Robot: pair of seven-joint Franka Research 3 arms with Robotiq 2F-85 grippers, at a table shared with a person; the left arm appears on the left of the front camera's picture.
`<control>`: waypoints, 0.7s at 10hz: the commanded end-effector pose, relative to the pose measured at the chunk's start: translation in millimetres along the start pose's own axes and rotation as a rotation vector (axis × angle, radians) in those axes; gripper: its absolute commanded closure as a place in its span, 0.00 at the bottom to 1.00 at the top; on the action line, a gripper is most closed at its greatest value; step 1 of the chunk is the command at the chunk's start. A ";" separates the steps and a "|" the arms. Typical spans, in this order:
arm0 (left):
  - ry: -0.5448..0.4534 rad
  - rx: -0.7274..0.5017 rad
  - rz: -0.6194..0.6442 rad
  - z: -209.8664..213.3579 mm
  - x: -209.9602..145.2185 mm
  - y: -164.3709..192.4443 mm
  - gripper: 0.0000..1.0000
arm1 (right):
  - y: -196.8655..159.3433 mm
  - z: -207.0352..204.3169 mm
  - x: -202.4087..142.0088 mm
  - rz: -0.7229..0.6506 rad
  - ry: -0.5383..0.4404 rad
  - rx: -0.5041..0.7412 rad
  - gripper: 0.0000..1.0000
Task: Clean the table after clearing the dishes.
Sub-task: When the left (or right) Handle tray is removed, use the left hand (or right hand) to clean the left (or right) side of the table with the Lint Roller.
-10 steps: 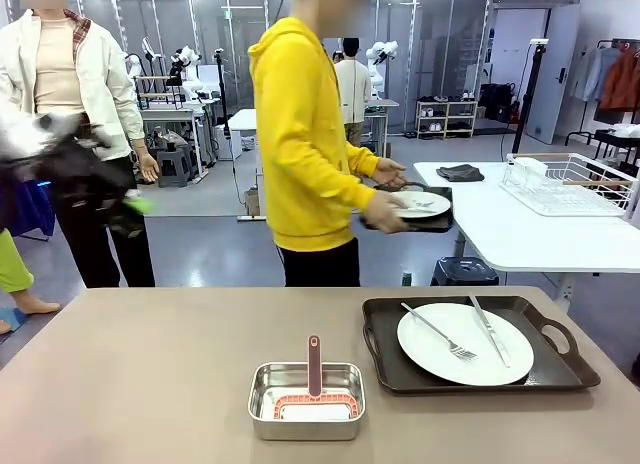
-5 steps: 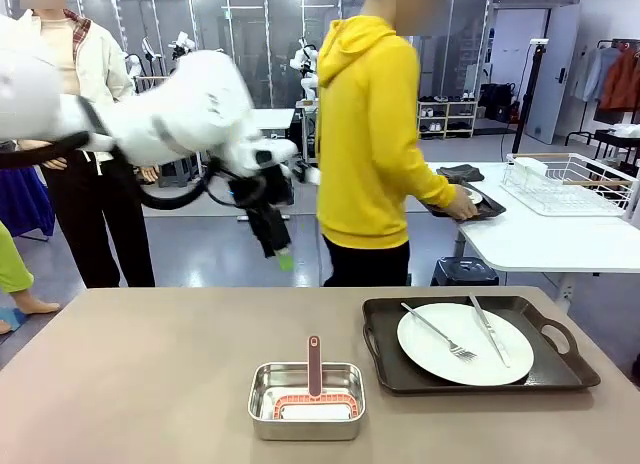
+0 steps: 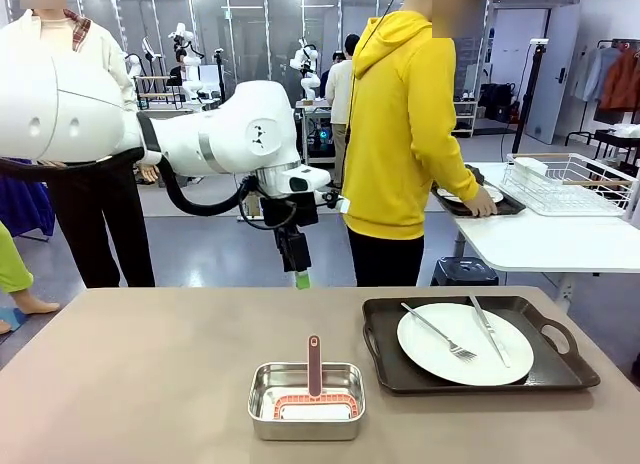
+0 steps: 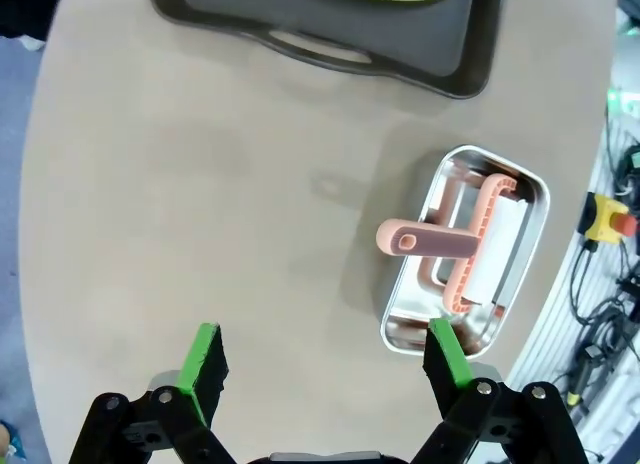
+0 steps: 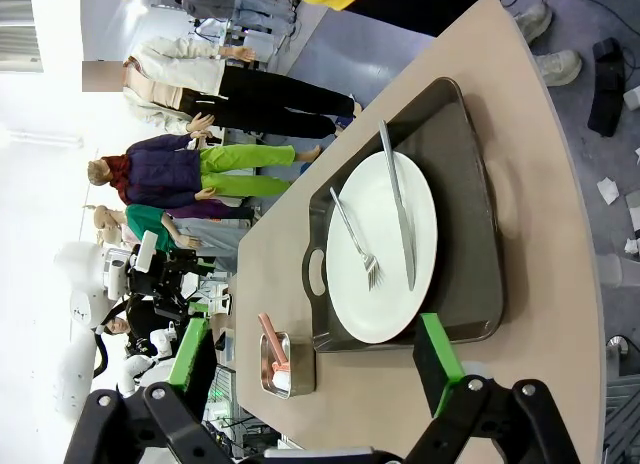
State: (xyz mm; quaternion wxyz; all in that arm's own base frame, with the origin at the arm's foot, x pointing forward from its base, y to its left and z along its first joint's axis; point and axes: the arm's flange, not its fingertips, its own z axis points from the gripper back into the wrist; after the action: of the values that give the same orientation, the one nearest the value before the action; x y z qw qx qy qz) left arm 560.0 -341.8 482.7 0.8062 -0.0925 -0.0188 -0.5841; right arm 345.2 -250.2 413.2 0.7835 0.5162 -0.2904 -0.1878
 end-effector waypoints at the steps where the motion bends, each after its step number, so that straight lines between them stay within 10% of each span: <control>1: -0.021 -0.017 0.017 7.4 -10.0 -7.1 0.00 | 1.7 2.3 -1.2 0.017 0.008 0.005 0.00; 3: -0.008 0.006 0.007 6.5 -3.1 1.7 0.00 | 1.7 2.3 -1.2 0.017 0.008 0.005 0.00; 4: -0.083 -0.094 -0.332 -3.0 -14.7 -2.9 0.00 | 1.7 2.3 -1.2 0.017 0.008 0.005 0.00; 7: -0.075 -0.345 -0.486 -32.5 -1.7 31.3 0.00 | 1.7 2.3 -1.2 0.017 0.008 0.005 0.00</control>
State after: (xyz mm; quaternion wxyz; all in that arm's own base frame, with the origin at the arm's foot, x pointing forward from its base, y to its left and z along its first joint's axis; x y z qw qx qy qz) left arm 569.9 -339.3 445.7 0.6391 -0.2044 -0.0219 -0.7412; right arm 345.3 -250.2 413.2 0.7836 0.5162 -0.2903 -0.1878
